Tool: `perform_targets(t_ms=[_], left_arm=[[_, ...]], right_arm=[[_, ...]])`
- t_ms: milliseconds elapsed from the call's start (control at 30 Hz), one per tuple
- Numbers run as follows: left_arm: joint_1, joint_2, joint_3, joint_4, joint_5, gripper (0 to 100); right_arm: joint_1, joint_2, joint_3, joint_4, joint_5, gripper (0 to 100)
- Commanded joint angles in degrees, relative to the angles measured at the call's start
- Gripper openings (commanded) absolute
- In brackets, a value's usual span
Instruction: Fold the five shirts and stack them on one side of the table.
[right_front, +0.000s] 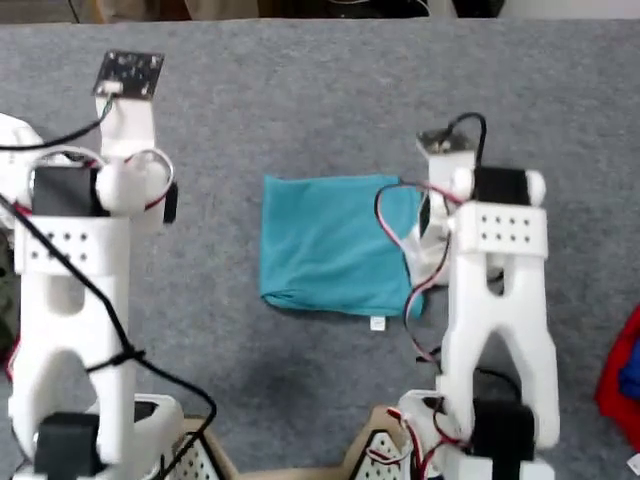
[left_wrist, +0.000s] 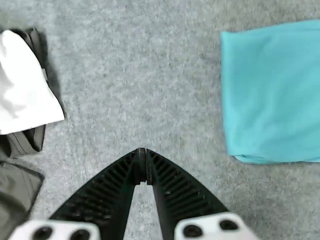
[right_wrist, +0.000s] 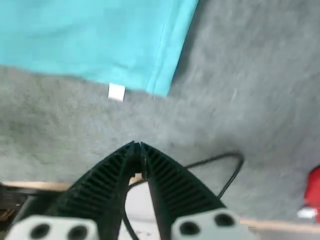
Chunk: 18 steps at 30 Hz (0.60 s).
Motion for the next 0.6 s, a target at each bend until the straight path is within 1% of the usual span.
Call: perform_targets(t_ms=[0, 100, 200, 300, 400, 467, 500, 567], left_arm=[[-0.53, -4.97, 5.45, -2.11, -0.35, 2], [-0.53, -6.73, 8.97, -2.20, -0.35, 2], [-0.53, -7.16, 10.64, -2.11, -0.35, 2], [-0.62, -7.25, 10.81, -1.85, -0.35, 2], [-0.62, -7.16, 10.46, -1.76, -0.35, 2], [-0.62, -6.99, 10.37, -1.76, -0.35, 2], [-0.62, -6.99, 10.37, -1.76, -0.35, 2], [-0.62, -6.90, 10.37, -1.93, -0.35, 2]], right_arm=[[-0.48, -4.44, 5.05, -0.53, -11.96, 0.6], [-0.66, -4.70, 5.41, -2.81, -23.82, 0.6], [-0.40, -4.62, 5.85, -8.79, -29.89, 0.9], [-1.63, -4.70, 9.45, -13.71, -35.78, 0.9], [-3.38, -4.62, 13.76, -19.43, -37.54, 0.9], [-3.47, -4.62, 16.92, -23.56, -37.89, 3.0], [-3.47, -4.62, 18.77, -25.41, -37.98, 6.0], [-3.47, -4.62, 21.67, -27.78, -39.30, 15.6]])
